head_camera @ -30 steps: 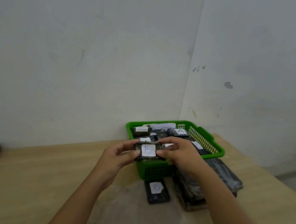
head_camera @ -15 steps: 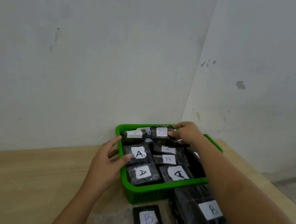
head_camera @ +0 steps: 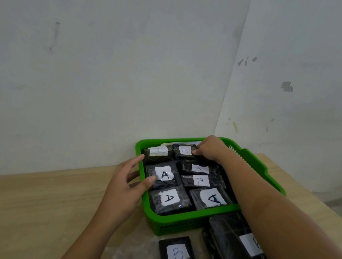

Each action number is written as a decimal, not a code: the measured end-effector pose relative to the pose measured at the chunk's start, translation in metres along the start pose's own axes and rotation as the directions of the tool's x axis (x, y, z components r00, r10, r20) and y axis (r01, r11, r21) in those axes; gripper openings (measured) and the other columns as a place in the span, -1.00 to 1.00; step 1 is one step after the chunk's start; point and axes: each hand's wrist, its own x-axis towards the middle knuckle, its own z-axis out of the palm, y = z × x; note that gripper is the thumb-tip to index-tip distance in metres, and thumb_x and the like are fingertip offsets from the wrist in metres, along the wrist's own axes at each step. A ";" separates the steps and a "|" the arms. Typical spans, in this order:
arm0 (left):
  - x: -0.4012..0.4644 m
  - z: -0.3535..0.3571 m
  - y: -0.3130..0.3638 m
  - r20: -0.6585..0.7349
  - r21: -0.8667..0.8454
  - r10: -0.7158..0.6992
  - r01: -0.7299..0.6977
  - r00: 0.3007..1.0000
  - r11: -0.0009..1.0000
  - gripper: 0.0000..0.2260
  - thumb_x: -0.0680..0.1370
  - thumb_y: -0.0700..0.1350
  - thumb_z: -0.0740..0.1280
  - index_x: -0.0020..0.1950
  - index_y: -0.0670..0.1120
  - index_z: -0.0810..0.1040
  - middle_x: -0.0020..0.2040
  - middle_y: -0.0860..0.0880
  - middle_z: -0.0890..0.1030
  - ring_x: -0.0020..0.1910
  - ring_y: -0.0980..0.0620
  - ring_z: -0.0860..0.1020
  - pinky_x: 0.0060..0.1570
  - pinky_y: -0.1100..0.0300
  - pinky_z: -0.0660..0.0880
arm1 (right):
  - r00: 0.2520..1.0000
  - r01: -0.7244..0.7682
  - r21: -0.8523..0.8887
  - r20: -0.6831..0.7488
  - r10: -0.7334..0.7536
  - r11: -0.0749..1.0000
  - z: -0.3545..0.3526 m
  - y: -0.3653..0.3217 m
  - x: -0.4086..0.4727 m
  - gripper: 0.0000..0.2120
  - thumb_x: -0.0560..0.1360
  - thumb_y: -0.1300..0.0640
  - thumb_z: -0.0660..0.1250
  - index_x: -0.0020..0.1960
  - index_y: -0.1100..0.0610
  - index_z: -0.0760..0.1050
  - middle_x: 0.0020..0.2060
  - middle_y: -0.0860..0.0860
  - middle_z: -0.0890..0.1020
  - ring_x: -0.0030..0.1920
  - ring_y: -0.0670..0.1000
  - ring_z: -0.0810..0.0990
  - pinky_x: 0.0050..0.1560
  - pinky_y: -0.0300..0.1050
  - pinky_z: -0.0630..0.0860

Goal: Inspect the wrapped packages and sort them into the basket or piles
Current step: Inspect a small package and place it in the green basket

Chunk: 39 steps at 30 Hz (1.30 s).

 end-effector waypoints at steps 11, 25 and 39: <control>0.000 -0.009 0.011 0.026 0.037 -0.045 0.044 0.999 0.998 -0.59 0.55 -0.04 0.49 0.38 0.10 0.54 0.39 0.05 0.54 0.36 -0.01 0.52 0.22 0.06 0.52 | 0.987 0.101 0.186 -0.143 -0.075 0.977 -0.017 -0.019 -0.073 -0.79 0.56 0.08 0.41 0.10 0.18 0.69 -0.08 0.03 0.68 -0.13 -0.03 0.59 -0.19 -0.18 0.52; -0.111 -0.101 0.030 -0.089 0.309 0.041 -0.011 0.995 0.951 -0.91 0.59 0.03 0.44 0.05 0.08 0.71 0.13 0.13 0.69 0.24 0.10 0.57 0.33 0.11 0.45 | 0.910 0.415 0.226 -0.075 -0.409 0.881 0.043 -0.111 -0.261 -0.82 0.58 0.00 0.40 0.13 0.03 0.66 0.04 -0.05 0.68 0.05 -0.08 0.58 0.03 -0.23 0.43; -0.220 -0.302 0.002 -0.315 0.499 -0.135 0.285 0.939 0.818 -0.91 0.59 0.08 0.43 0.03 0.12 0.68 0.05 0.16 0.68 0.11 0.16 0.59 0.19 0.16 0.52 | 0.771 0.550 0.320 0.161 -0.616 0.772 0.234 -0.258 -0.337 -0.73 0.57 -0.06 0.40 0.25 -0.06 0.60 0.25 -0.04 0.58 0.27 -0.02 0.53 0.28 -0.14 0.42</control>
